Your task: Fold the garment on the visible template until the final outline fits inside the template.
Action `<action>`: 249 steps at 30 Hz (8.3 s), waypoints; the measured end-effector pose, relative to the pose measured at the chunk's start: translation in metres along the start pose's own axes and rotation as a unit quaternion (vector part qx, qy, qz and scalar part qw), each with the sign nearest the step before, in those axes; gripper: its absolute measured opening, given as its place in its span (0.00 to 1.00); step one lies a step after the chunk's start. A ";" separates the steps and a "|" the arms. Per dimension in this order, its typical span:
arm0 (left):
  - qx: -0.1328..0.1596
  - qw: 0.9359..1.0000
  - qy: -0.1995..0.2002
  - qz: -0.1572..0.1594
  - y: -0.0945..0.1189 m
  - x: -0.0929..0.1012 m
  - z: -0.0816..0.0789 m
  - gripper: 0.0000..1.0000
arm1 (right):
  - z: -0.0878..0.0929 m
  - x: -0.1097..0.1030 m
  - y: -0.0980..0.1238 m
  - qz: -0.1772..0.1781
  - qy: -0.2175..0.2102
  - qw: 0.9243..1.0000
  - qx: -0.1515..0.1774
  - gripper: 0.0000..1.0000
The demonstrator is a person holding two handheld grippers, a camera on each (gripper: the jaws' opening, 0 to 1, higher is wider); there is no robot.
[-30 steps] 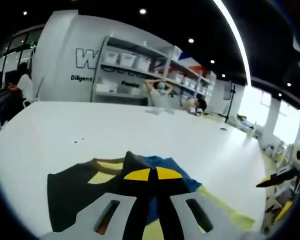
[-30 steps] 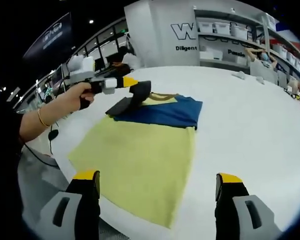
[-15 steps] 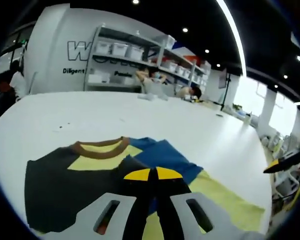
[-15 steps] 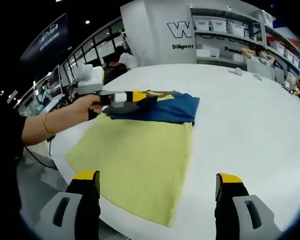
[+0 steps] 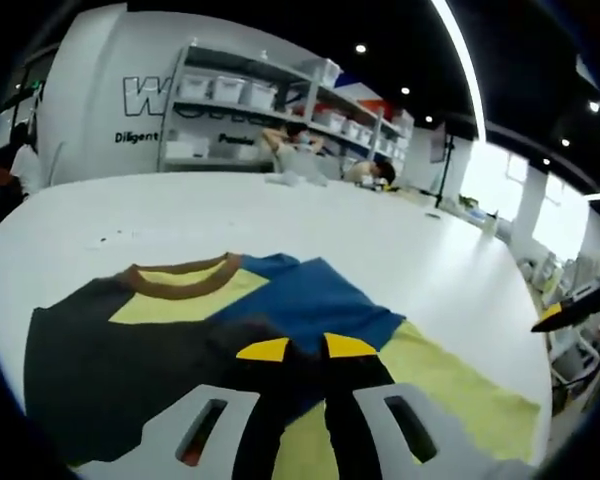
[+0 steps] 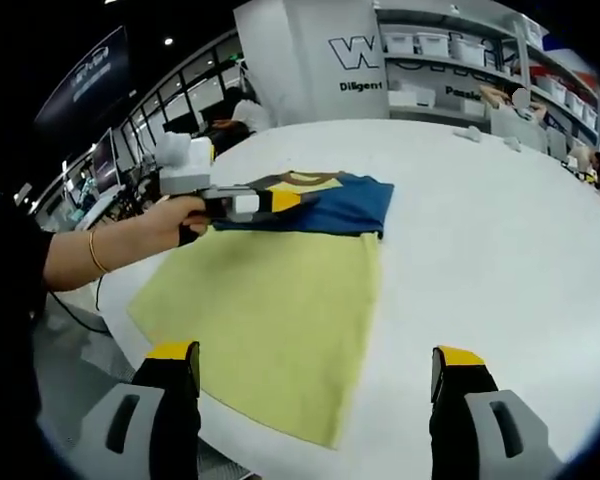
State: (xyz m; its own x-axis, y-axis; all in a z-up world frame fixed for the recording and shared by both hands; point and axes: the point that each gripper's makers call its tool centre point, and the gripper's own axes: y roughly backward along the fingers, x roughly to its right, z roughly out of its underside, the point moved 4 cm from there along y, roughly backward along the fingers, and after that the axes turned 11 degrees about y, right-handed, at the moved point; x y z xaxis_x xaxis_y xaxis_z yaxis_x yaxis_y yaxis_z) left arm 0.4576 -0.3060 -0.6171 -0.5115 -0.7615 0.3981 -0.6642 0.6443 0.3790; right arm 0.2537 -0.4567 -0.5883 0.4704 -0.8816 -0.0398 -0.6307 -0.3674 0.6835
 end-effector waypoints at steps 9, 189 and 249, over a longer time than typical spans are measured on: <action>0.005 0.998 0.009 -0.062 0.007 -0.026 -0.001 0.53 | -0.002 -0.002 0.001 -0.004 0.002 1.000 0.003 0.95; -0.040 0.967 0.013 -0.250 0.144 -0.165 0.017 0.02 | 0.006 -0.048 -0.016 -0.052 0.008 0.998 -0.015 0.97; -0.095 0.971 0.015 -0.221 0.247 -0.112 0.053 0.96 | 0.001 -0.077 -0.015 -0.080 0.024 0.996 -0.001 0.99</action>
State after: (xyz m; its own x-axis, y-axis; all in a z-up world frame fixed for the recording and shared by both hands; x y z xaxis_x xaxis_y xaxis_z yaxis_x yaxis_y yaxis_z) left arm 0.3218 -0.0655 -0.6124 -0.1815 -0.9658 0.1852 -0.7008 0.2592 0.6646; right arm 0.2267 -0.3837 -0.5960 0.5947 -0.7959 -0.1134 -0.5439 -0.5022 0.6723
